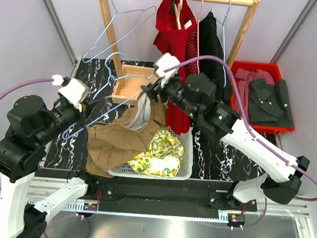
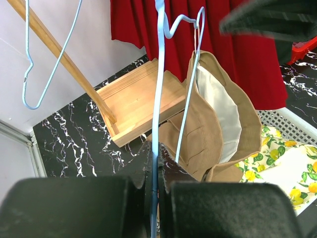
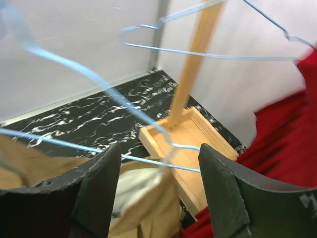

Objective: Remove the skirt from the hanger

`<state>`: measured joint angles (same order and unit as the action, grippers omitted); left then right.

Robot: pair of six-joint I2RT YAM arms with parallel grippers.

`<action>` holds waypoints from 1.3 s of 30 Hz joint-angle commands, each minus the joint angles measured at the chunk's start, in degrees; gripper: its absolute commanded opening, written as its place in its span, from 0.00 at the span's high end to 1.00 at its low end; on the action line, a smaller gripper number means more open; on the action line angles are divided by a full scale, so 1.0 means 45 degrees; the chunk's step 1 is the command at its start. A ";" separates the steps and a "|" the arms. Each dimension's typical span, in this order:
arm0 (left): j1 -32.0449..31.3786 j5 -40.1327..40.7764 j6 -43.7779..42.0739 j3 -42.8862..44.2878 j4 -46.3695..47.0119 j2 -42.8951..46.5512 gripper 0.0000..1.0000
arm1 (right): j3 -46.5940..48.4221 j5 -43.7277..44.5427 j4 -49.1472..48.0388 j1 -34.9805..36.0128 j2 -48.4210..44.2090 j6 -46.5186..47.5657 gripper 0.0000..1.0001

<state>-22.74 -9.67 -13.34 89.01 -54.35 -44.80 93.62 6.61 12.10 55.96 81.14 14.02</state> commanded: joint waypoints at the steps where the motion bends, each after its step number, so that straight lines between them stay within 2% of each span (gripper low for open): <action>1: 0.0034 -0.0058 -0.0160 0.0395 0.1179 -0.0143 1.00 | 0.0815 0.0853 -0.0520 0.1370 0.0092 0.2210 0.26; 11: 0.0034 -0.1248 -0.0042 0.0902 0.0711 -0.0299 1.00 | 0.0054 0.1636 -0.3448 0.1899 0.0873 0.5027 0.26; 14: 0.0054 -0.1873 -0.0004 0.1312 0.0437 -0.0416 1.00 | 0.0132 0.1675 -0.3937 0.1880 0.1361 0.5556 0.28; 17: 0.0034 -0.2459 0.0055 0.1664 0.0222 -0.0572 1.00 | 0.0542 0.1675 -0.3879 0.1899 0.1908 0.5672 0.37; 20: 0.0054 -0.2733 0.0036 0.1782 0.0027 -0.0612 1.00 | 0.1145 0.2064 -0.4017 0.1899 0.2396 0.5927 0.65; 21: 0.0054 -0.2579 -0.0061 0.1627 0.0007 -0.0573 1.00 | 0.1322 0.2182 -0.3843 0.1880 0.2417 0.5927 0.85; 22: 0.0054 -0.2442 -0.0120 0.1490 0.0026 -0.0534 1.00 | 0.1459 0.2338 -0.3763 0.1899 0.2398 0.5908 0.99; 23: 0.0054 -0.2228 -0.0237 0.1315 0.0046 -0.0379 1.00 | 0.1673 0.2668 -0.3705 0.1880 0.2340 0.5888 1.00; 25: 0.0034 -0.1330 -0.0316 0.0729 0.0338 -0.0202 0.73 | 0.1889 0.2943 -0.3061 0.1880 0.2261 0.5927 1.00; 26: 0.0054 -0.1057 -0.0374 0.0611 0.0474 -0.0047 0.63 | 0.2083 0.3506 -0.2885 0.1899 0.2261 0.6024 1.00; 27: 0.0054 -0.0551 -0.0336 0.0571 0.0766 0.0013 0.34 | 0.2182 0.3801 -0.2748 0.1880 0.2280 0.6276 1.00; 28: 0.0054 -0.0333 -0.0278 0.0648 0.0923 0.0052 0.11 | 0.2183 0.4036 -0.2747 0.1880 0.2319 0.6491 1.00; 29: 0.0054 -0.0177 -0.0219 0.0804 0.1041 0.0091 0.04 | 0.2144 0.4387 -0.2747 0.1880 0.2339 0.6745 1.00; 30: 0.0034 -0.0001 -0.0160 0.1231 0.1177 0.0130 0.01 | 0.2183 0.4603 -0.2747 0.1880 0.2397 0.7250 1.00; 35: 0.0034 0.0255 0.0094 0.2250 0.0848 0.0402 0.01 | 0.2612 0.5677 -0.2863 0.1860 0.3022 0.8543 1.00; 39: 0.0171 0.1187 -0.0138 0.1474 0.0884 0.1417 0.01 | 0.2827 0.6069 -0.2981 0.1724 0.3159 0.8915 1.00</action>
<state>-22.41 -9.74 -13.54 96.77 -53.12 -42.83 102.69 29.04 2.85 64.07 95.04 50.92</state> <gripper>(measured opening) 0.984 0.030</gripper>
